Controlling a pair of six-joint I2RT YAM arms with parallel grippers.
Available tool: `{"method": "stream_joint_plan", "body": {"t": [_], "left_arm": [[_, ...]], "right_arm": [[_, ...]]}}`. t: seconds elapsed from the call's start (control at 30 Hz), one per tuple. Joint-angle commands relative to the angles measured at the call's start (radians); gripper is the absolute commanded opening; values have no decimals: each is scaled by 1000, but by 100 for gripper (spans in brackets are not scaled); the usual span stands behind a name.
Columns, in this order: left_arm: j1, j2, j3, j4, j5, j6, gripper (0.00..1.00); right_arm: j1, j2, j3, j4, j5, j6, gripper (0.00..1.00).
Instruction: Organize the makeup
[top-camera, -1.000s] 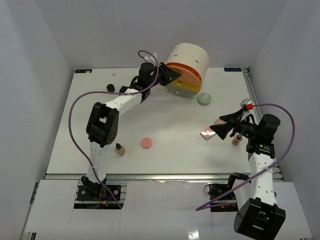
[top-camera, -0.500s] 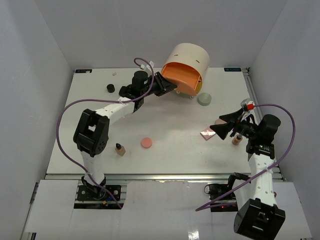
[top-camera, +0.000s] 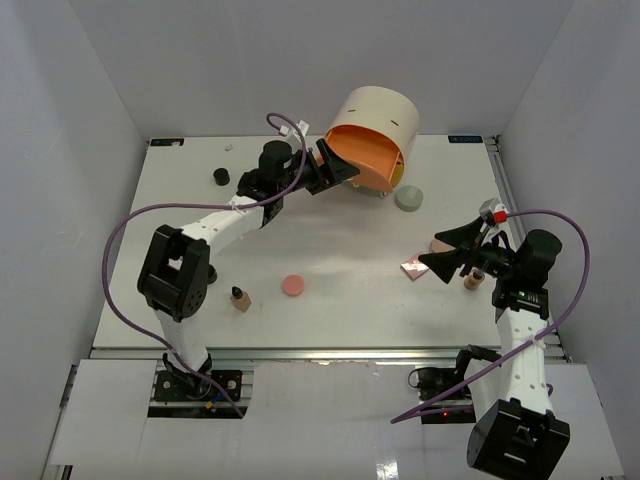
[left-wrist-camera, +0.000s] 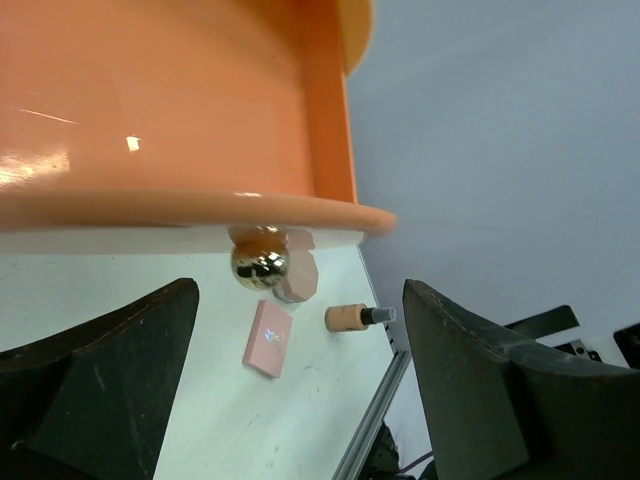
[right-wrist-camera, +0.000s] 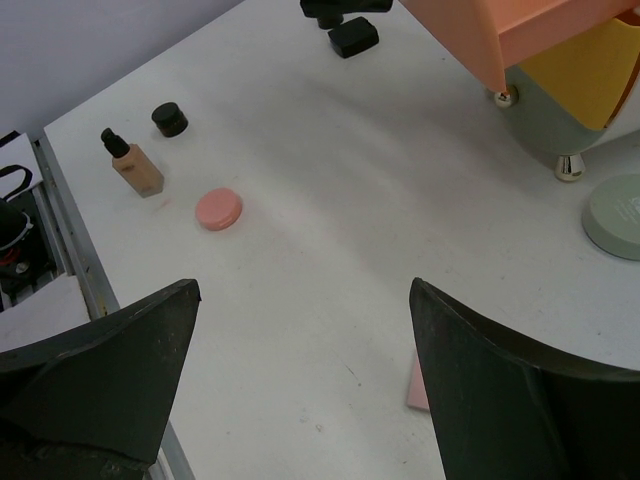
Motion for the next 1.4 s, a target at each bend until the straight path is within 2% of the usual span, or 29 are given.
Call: {"method": "stream_joint_plan", "body": {"t": [0.0,0.3,0.43,0.57,0.67,0.8,0.93,1.0,1.1,1.17,1.27,1.37], "left_arm": [[-5,-186,-37,-22,2,96,95],[9,-466,-183,-184,-52,302,97],[29,-632,-313,-274,-73,449,98],[34,-809,-440,-337,-149,548,98],[37,-951,-523,-360,-195,588,98],[38,-1144,-603,-397,-332,640,98],[38,-1310,-661,-431,-486,663,98],[38,-1391,-684,-445,-553,668,98],[38,-1488,-715,-451,-634,668,98],[38,-1552,-728,-456,-704,670,98],[38,-1599,-728,-473,-770,670,98],[38,-1631,-731,-477,-823,670,98]], "right_arm": [[3,-12,2,2,-33,-36,92],[6,8,24,-87,-6,-151,92],[92,34,77,-256,68,-356,92],[330,88,173,-452,271,-548,92],[543,139,226,-494,451,-604,92],[832,319,356,-541,688,-630,92],[1039,554,521,-550,840,-563,90],[1142,679,678,-544,829,-503,90],[1235,811,752,-471,823,-382,90],[1327,905,813,-339,888,-244,90],[1415,1012,883,-237,1026,-129,90],[1441,1127,963,-222,1043,-10,90]]}}
